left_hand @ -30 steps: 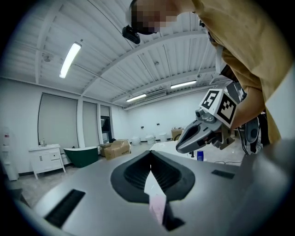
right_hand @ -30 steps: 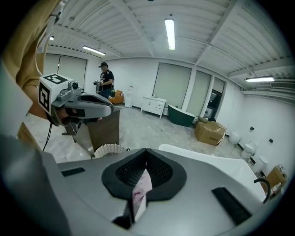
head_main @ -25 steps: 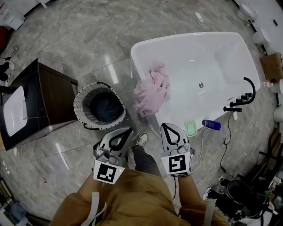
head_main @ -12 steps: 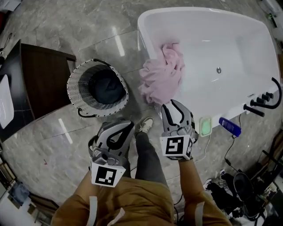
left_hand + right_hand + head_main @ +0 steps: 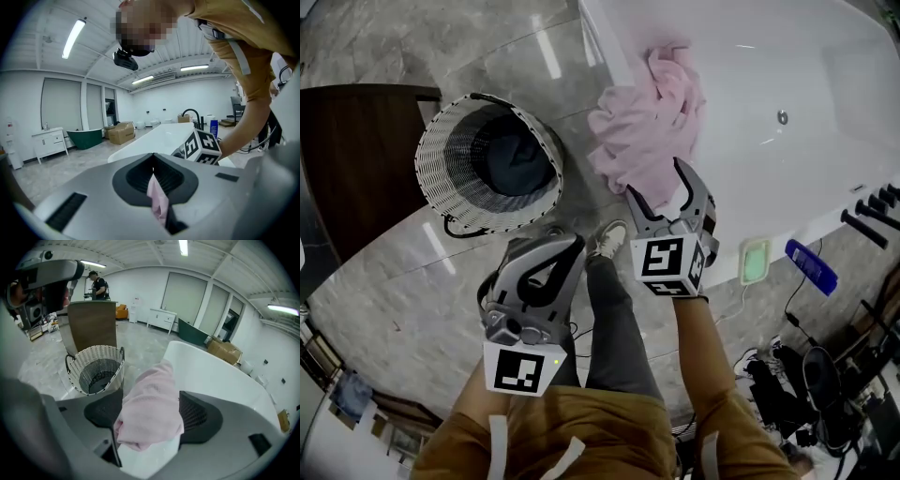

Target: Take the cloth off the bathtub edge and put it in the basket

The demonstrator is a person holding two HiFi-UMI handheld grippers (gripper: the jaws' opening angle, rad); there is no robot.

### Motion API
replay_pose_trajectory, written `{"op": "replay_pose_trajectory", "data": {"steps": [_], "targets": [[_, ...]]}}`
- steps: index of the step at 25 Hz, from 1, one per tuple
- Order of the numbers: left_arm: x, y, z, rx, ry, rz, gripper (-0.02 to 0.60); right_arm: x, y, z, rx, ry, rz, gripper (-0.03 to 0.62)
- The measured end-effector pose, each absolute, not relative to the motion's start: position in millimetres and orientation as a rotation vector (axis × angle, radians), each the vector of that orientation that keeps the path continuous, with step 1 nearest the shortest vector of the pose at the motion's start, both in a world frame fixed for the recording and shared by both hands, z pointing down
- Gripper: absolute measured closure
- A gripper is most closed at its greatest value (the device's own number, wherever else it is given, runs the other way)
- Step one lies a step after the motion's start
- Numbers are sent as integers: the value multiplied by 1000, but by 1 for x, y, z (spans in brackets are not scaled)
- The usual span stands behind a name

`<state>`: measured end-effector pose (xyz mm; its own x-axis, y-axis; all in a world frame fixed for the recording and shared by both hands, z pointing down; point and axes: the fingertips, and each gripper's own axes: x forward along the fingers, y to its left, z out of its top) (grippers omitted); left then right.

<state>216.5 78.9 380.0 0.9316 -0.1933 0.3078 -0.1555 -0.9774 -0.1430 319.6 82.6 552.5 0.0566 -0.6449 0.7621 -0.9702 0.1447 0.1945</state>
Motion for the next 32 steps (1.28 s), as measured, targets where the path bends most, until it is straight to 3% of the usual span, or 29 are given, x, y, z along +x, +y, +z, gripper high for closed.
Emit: {"op": "replay_pose_trajectory", "data": {"steps": [3, 12, 26, 27, 29, 32], "targets": [[217, 79, 387, -2982, 275, -509, 575, 319, 84, 581, 1543, -1655, 608, 210], [209, 74, 401, -2993, 302, -566, 575, 326, 74, 619, 1426, -1570, 624, 220], [208, 70, 378, -2984, 306, -522, 575, 322, 88, 588, 1513, -1635, 646, 357], [208, 70, 375, -2983, 307, -517, 575, 320, 89, 582, 1515, -1642, 621, 379], [209, 70, 369, -2981, 308, -503, 575, 316, 90, 569, 1520, -1652, 572, 518], [208, 72, 358, -2978, 309, -482, 575, 319, 95, 556, 1545, -1658, 582, 526]]}}
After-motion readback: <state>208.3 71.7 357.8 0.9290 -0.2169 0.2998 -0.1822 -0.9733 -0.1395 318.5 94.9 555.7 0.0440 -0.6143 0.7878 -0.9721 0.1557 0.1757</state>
